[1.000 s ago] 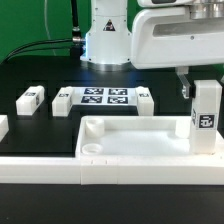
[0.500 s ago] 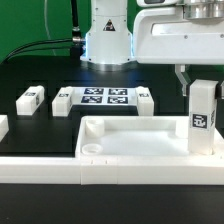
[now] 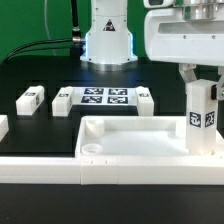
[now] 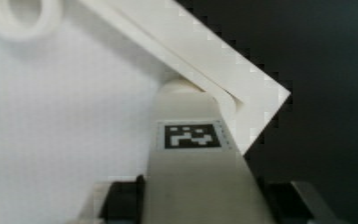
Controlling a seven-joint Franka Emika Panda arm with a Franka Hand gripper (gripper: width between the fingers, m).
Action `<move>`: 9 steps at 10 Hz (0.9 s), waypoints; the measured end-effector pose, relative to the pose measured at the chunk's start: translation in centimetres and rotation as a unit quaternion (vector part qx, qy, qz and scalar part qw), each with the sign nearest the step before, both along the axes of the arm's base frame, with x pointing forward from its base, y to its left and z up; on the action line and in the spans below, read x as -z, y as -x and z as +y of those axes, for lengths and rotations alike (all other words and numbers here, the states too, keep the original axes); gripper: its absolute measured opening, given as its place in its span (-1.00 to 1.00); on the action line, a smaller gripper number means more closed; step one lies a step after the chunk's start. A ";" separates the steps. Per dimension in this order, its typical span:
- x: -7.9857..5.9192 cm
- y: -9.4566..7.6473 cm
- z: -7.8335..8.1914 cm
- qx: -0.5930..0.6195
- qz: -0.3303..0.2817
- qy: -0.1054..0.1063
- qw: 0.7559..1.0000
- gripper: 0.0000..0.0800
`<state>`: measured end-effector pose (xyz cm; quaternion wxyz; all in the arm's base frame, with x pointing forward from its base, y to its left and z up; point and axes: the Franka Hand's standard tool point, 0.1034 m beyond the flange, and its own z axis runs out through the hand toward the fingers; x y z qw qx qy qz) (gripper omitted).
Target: Assemble desk
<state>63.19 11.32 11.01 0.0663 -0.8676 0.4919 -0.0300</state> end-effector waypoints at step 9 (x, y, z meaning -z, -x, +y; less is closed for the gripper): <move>0.2 0.2 1.4 0.306 0.039 -0.077 0.948 -0.09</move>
Offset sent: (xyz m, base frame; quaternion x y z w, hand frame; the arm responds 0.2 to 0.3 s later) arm -0.0046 0.0035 -0.0027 -0.0038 -0.0402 0.2497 0.9675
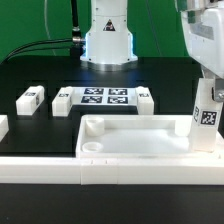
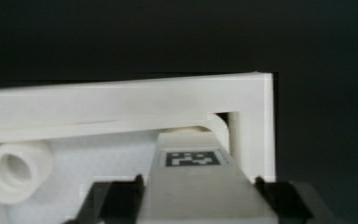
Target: Assemble desk
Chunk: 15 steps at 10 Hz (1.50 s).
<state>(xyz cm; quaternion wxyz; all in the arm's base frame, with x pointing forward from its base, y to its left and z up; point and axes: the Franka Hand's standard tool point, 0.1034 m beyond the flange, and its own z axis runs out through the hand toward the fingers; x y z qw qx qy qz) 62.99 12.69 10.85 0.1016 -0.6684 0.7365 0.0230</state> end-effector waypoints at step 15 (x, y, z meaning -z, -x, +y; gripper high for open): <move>-0.7 0.0 -1.6 -0.552 -0.015 0.075 0.831 0.62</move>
Offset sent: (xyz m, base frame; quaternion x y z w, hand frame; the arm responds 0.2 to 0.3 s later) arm 0.0052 -0.0177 0.0041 -0.0257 0.0045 -0.1156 0.9929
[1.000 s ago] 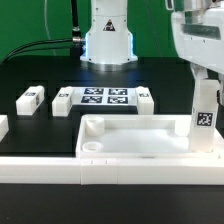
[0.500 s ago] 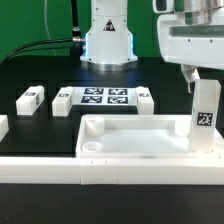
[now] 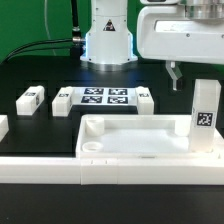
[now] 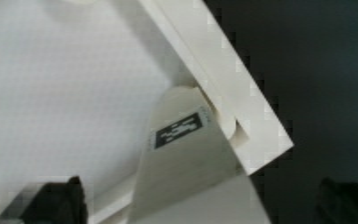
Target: Assemble desk
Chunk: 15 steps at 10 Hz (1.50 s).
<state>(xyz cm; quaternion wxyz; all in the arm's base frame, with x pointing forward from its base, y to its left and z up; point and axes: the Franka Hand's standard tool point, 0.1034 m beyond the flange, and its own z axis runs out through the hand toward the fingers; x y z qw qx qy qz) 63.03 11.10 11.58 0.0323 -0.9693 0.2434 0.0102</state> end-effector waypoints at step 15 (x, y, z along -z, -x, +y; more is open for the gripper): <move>0.4 0.0 0.0 0.083 0.000 -0.006 0.996 -0.28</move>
Offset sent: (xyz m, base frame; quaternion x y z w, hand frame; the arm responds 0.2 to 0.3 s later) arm -0.0009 0.0018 -0.0010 -0.0017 -0.0016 -0.1369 0.9906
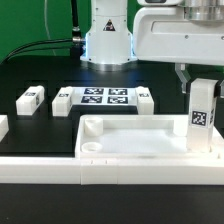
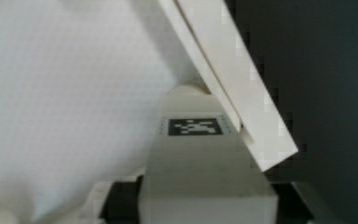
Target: Assemble desk
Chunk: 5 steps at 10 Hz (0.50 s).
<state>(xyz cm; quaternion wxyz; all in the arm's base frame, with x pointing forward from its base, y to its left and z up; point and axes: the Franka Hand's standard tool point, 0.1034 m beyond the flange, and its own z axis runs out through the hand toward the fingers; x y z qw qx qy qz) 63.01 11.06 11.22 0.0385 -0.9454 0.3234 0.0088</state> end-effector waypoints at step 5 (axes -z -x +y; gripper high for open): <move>0.0 -0.1 0.4 0.280 0.020 -0.023 0.959 -0.28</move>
Offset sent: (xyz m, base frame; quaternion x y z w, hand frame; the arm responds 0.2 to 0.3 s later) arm -0.0079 -0.0025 -0.0044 0.0134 -0.0161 0.2978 0.9544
